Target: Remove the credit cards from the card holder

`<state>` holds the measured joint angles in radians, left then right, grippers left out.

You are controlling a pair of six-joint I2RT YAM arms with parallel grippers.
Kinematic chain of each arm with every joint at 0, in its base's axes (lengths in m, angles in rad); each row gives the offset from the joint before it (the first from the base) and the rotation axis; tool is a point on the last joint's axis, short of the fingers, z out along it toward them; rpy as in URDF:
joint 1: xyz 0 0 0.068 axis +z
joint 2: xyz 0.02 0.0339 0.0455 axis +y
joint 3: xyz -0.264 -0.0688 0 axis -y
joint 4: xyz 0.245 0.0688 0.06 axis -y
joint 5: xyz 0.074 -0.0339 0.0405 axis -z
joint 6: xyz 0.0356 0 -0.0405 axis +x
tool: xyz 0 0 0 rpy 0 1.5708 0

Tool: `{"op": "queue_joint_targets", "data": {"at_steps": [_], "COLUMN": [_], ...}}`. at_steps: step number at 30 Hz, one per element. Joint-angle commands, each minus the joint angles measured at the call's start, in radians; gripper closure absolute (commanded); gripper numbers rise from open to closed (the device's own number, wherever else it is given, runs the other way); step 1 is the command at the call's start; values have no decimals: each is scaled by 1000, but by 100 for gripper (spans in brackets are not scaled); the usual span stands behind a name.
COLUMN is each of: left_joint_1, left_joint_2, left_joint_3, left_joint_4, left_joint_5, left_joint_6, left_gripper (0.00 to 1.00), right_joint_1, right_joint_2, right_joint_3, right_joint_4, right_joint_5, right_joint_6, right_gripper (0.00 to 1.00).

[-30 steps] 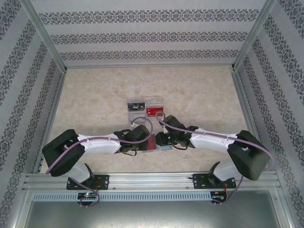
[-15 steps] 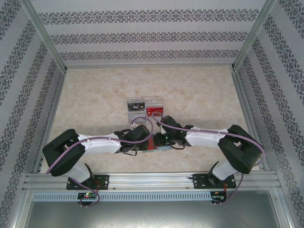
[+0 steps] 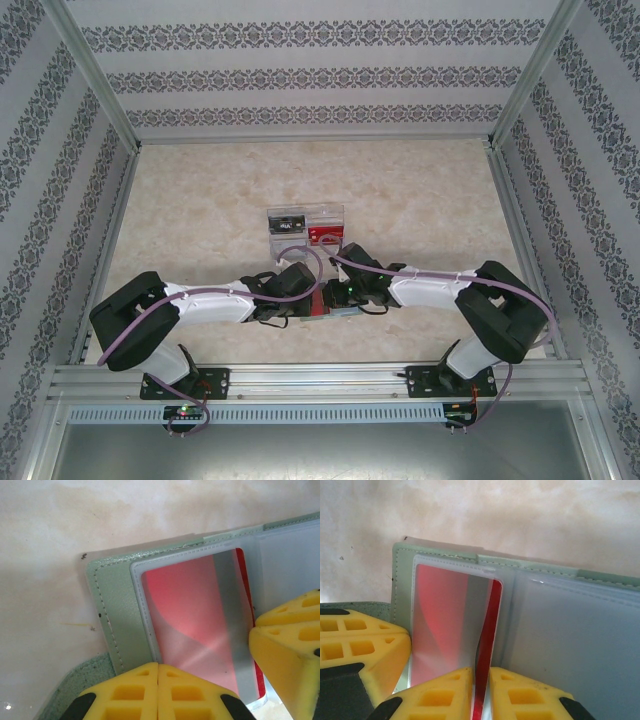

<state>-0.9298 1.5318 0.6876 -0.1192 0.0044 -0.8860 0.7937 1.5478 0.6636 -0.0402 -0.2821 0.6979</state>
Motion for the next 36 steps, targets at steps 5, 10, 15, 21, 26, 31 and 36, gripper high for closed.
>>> {"op": "queue_joint_targets", "data": {"at_steps": [5, 10, 15, 21, 26, 31, 36], "left_joint_1": [-20, -20, -20, -20, -20, -22, -23], "left_joint_2": [24, 24, 23, 23, 24, 11, 6], "left_joint_3": [8, 8, 8, 6, 6, 10, 22], "left_joint_4": [-7, -12, -23, -24, -18, -22, -31], "left_joint_5": [14, 11, 3, 2, 5, 5, 6], "left_joint_6": [10, 10, 5, 4, 6, 11, 20], "left_gripper": [93, 93, 94, 94, 97, 97, 97], "right_joint_1": [-12, -17, -39, -69, -67, -69, -87], "right_joint_2": [7, -17, -55, -95, -105, -135, -196], "right_joint_3": [-10, -23, -46, -73, -74, -79, -102], "right_joint_4": [34, 30, 16, 5, 16, -25, -106], "right_joint_5": [-34, -29, -16, -16, -31, 27, 140], "right_joint_6": [24, 29, 22, 15, 8, -10, -48], "right_gripper": [90, 100, 100, 100, 100, 83, 74]}}
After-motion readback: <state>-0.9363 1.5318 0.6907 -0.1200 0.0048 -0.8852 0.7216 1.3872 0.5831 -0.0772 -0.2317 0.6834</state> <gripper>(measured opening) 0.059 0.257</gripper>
